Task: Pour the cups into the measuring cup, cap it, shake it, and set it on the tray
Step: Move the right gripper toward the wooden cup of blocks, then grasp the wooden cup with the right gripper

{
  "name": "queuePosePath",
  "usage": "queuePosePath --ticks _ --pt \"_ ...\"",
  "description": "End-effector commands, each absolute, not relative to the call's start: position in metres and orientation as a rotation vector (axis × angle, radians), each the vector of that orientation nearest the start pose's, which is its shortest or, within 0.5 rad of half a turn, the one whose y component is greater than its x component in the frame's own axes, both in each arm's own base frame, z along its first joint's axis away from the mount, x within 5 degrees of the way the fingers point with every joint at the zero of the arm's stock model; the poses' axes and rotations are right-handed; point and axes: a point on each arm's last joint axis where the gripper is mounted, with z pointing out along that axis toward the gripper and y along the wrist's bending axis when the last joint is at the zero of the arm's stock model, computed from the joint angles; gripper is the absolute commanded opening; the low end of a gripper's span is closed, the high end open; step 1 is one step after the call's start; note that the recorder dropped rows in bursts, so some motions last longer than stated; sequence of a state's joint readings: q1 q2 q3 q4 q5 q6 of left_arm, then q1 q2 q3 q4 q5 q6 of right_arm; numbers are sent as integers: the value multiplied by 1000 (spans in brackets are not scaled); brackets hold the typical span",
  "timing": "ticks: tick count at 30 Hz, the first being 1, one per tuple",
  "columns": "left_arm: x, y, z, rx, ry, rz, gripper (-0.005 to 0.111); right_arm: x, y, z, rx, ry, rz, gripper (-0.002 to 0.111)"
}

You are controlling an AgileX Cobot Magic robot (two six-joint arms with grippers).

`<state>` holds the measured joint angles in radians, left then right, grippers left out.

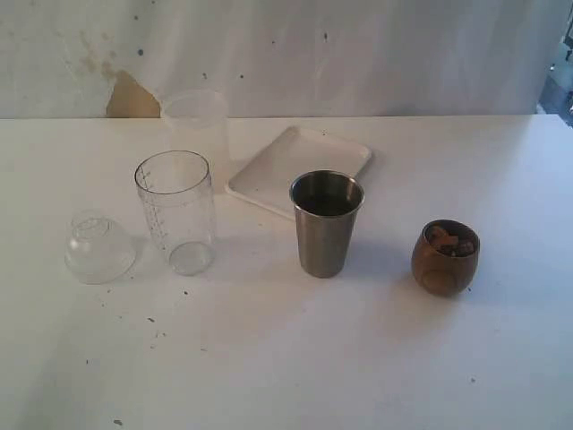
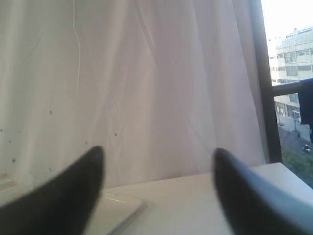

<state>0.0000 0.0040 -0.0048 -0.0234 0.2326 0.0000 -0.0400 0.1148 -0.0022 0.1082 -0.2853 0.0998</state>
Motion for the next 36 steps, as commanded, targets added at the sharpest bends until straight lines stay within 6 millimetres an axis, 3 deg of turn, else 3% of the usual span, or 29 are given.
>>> queuePosePath --ticks 1,5,10,14,18,25,36 --pt "56 -1 192 -24 1716 -33 1 82 3 227 95 1400 159 105" --pt "56 -1 192 -24 1716 -33 1 112 15 215 -68 1510 212 100" --pt "56 -1 192 -24 1716 -33 1 159 17 174 -175 1724 181 98" --pt "56 -1 192 -24 1716 -33 1 194 14 146 -187 1824 154 98" --pt "56 -1 192 -24 1716 -33 1 216 15 127 -190 1865 178 98" --pt "56 -1 192 -24 1716 -33 1 244 15 93 -192 1910 199 98" --pt "56 -1 192 -24 1716 -33 1 269 14 67 -190 1938 208 98"
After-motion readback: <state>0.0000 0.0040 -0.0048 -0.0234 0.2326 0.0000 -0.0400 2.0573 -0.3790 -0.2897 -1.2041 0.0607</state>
